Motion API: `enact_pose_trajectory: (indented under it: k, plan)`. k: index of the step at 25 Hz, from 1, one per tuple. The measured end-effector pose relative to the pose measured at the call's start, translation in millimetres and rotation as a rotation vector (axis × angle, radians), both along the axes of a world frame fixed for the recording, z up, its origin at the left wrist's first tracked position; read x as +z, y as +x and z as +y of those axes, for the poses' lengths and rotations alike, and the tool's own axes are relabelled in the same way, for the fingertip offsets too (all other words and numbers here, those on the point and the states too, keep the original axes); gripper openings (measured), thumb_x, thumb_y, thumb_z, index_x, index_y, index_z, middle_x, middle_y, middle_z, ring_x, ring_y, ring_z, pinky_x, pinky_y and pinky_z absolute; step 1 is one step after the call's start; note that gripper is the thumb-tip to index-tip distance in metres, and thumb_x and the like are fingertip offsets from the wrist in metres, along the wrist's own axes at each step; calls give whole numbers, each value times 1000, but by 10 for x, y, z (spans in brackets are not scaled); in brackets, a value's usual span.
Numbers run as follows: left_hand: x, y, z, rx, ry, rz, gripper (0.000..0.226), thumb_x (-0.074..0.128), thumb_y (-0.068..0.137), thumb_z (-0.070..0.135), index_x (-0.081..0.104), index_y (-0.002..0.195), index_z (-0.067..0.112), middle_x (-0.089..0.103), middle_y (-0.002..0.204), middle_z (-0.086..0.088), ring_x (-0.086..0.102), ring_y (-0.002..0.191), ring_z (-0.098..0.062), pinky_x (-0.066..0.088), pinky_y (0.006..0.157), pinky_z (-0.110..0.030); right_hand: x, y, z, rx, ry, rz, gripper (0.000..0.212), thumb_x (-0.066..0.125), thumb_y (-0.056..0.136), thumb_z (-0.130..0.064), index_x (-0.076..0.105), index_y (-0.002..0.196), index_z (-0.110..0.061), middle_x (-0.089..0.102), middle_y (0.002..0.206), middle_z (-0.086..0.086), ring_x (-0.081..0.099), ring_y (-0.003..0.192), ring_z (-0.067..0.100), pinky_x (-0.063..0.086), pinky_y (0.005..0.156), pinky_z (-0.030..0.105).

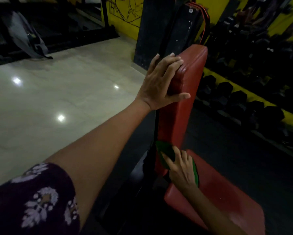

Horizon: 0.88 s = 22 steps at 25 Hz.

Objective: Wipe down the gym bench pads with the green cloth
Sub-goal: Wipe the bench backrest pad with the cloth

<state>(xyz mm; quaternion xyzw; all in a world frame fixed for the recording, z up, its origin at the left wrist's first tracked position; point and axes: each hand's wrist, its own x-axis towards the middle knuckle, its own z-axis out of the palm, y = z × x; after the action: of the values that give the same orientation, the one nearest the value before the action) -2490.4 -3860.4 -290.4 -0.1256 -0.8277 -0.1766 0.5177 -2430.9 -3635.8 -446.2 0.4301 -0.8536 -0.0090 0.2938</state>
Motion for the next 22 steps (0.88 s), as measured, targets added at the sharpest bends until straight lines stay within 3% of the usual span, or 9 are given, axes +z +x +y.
enact_pose_trajectory:
  k: [2, 4, 7, 10, 12, 15, 18, 22]
  plan:
    - [-20, 8, 40, 32, 34, 24, 71, 55, 80, 60, 34, 128, 12, 53, 129, -17, 37, 130, -27, 18, 112, -47, 208, -55, -138, -57, -92, 57, 48, 48, 79, -7, 53, 124, -24, 40, 123, 17, 48, 88, 34, 43, 63, 40]
    - [-60, 42, 131, 67, 122, 45, 68, 57, 82, 48, 31, 131, 10, 49, 134, -21, 33, 132, -29, 15, 114, -46, 356, -143, -266, -65, -134, 119, 46, 48, 82, -7, 58, 124, -23, 40, 120, 17, 45, 90, 33, 42, 64, 40]
    - [-181, 174, 415, 132, 250, -12, 71, 56, 86, 38, 20, 139, 8, 33, 147, -24, 22, 139, -32, 6, 115, -51, 86, -148, -159, 36, 56, 107, 46, 40, 81, -7, 68, 114, -23, 41, 119, 14, 43, 89, 33, 50, 60, 39]
    - [-431, 268, 634, 140, 350, -186, 96, 61, 83, 37, -9, 148, 19, 6, 153, -10, 4, 144, -28, 2, 113, -54, -46, -117, -38, 92, 174, 58, 49, 37, 78, -9, 71, 110, -23, 41, 119, 13, 42, 86, 31, 50, 58, 37]
    - [-600, 264, 613, 80, 324, -178, 106, 60, 84, 41, -28, 143, 30, 1, 152, -7, 10, 144, -30, 13, 112, -53, 31, -171, -48, 86, 153, 57, 49, 37, 79, -9, 69, 113, -23, 43, 118, 14, 44, 88, 32, 49, 60, 37]
    - [-664, 187, 474, -127, 317, -64, 105, 62, 85, 40, -28, 141, 39, -11, 156, 6, 24, 138, -30, 44, 97, -31, -132, -215, 58, 107, 226, 93, 46, 38, 82, -10, 69, 114, -23, 43, 120, 14, 43, 89, 32, 49, 60, 37]
    - [-667, 144, 472, -177, 327, -4, 105, 64, 84, 37, -24, 142, 39, -2, 155, 0, 25, 137, -31, 46, 89, -17, -447, -139, 171, 129, 339, 51, 44, 39, 82, -12, 71, 109, -24, 41, 121, 12, 42, 85, 30, 48, 59, 36]
    - [-684, 119, 473, -172, 331, 2, 104, 64, 84, 35, -22, 142, 40, 9, 147, -14, 22, 139, -26, 49, 87, -18, -441, -128, 51, 27, 222, 70, 45, 33, 91, -5, 71, 108, -21, 46, 115, 13, 43, 83, 30, 44, 58, 35]
